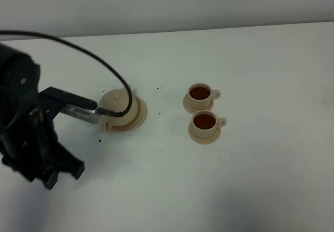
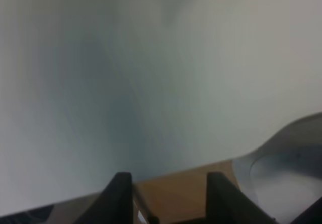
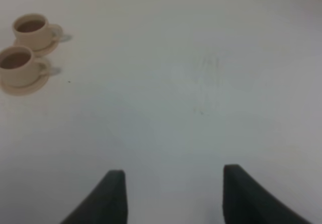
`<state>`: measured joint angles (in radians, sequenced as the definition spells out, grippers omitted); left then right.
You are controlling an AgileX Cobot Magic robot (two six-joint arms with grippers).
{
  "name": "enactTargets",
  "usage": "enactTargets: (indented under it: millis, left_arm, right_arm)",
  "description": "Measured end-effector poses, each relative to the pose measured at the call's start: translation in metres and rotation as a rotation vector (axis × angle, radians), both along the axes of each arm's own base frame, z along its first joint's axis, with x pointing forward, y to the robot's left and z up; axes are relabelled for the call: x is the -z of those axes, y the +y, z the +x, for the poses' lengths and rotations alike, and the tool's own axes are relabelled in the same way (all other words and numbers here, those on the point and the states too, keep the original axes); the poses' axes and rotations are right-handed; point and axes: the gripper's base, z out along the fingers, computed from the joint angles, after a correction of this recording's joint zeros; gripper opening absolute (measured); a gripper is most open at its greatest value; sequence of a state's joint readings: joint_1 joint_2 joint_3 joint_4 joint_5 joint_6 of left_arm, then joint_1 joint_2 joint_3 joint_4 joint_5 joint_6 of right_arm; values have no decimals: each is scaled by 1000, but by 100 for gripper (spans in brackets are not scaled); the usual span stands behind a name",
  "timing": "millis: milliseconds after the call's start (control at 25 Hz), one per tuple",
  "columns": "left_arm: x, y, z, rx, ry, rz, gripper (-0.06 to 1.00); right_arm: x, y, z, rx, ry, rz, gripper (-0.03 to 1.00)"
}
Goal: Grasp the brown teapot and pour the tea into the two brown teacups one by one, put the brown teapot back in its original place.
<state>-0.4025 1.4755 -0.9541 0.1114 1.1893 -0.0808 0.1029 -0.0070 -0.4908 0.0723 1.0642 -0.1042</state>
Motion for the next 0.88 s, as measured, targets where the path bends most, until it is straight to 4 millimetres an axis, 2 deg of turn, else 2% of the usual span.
enactTargets:
  millis: [160,320,520,880]
  left_arm:
    - [0,22,-52,-44,-66,-22,39]
    - [3,38,-92,-49,-181,-81,39]
    - [-2,49,-119,-47,-340,-164,38]
    - [-24,65,-151,-52,-593,-254,38]
  right_arm:
    - [0,0,0,0,0,0,46]
    - [0,0,0,0,0,0,46]
    - [0,0,0,0,0,0,46]
    - [0,0,0,0,0,0,46]
